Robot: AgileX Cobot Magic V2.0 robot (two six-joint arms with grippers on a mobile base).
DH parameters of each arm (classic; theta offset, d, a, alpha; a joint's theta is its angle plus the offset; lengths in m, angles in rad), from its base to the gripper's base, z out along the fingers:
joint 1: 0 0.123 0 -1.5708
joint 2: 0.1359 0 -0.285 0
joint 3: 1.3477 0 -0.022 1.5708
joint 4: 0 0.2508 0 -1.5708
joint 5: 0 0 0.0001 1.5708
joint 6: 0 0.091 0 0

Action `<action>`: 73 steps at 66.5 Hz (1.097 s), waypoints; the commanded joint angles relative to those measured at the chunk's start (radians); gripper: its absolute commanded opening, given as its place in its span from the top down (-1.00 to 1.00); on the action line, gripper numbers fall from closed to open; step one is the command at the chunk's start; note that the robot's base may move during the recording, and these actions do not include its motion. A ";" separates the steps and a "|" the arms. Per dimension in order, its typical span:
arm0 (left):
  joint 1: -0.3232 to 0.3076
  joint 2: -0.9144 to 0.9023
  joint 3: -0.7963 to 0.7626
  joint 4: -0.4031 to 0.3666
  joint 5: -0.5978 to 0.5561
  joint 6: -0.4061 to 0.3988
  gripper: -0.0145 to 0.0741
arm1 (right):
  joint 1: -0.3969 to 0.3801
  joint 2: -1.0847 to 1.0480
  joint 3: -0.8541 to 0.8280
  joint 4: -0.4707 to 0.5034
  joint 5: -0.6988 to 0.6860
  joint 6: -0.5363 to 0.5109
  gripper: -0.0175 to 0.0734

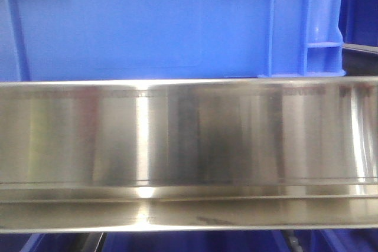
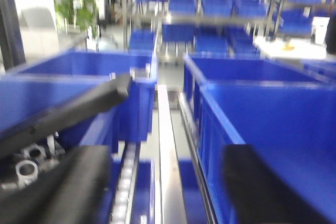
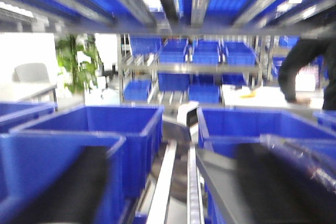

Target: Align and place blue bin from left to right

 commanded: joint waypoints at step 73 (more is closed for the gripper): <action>-0.244 1.015 -0.987 0.011 0.692 -0.062 -0.70 | 0.330 1.102 -1.125 -0.147 0.868 0.151 -0.62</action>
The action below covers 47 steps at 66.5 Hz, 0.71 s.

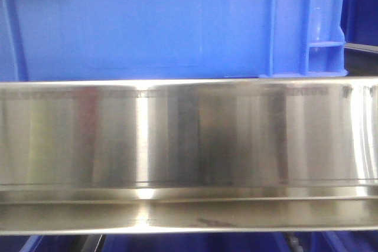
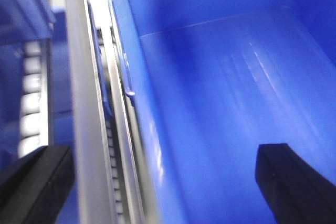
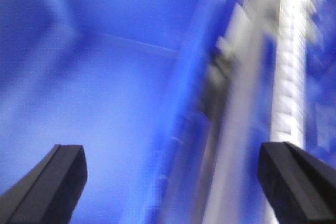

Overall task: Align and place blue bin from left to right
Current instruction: 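Close both grippers on opposite side walls of the blue bin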

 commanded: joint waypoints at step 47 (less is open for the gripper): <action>-0.002 0.253 -0.055 0.021 0.004 -0.032 -0.70 | -0.003 0.255 -0.083 0.034 0.008 0.095 -0.62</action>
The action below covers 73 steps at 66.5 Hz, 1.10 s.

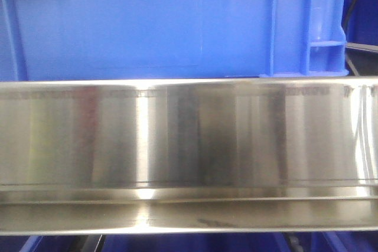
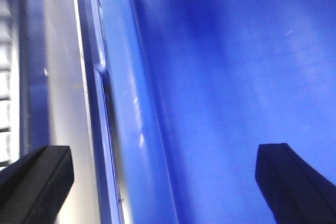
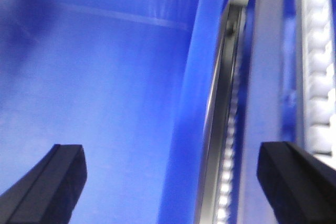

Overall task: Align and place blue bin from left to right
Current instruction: 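Close both grippers on opposite side walls of the blue bin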

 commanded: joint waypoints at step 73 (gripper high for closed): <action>0.046 0.023 -0.005 -0.100 -0.007 -0.009 -0.70 | -0.005 -0.004 0.079 0.018 -0.009 0.042 -0.62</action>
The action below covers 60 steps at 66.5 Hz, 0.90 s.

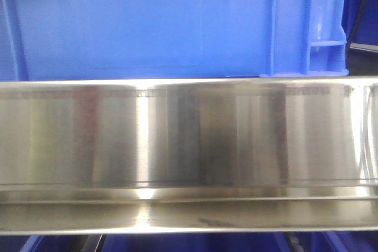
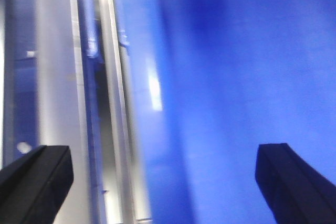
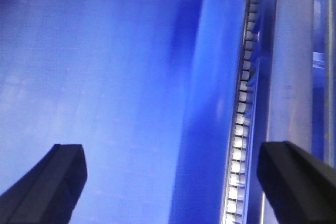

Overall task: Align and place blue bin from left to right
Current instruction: 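Close both grippers on opposite side walls of the blue bin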

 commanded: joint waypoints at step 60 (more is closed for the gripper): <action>0.000 0.000 -0.005 -0.013 -0.007 -0.007 -0.57 | -0.005 0.024 -0.074 -0.008 -0.008 0.003 -0.33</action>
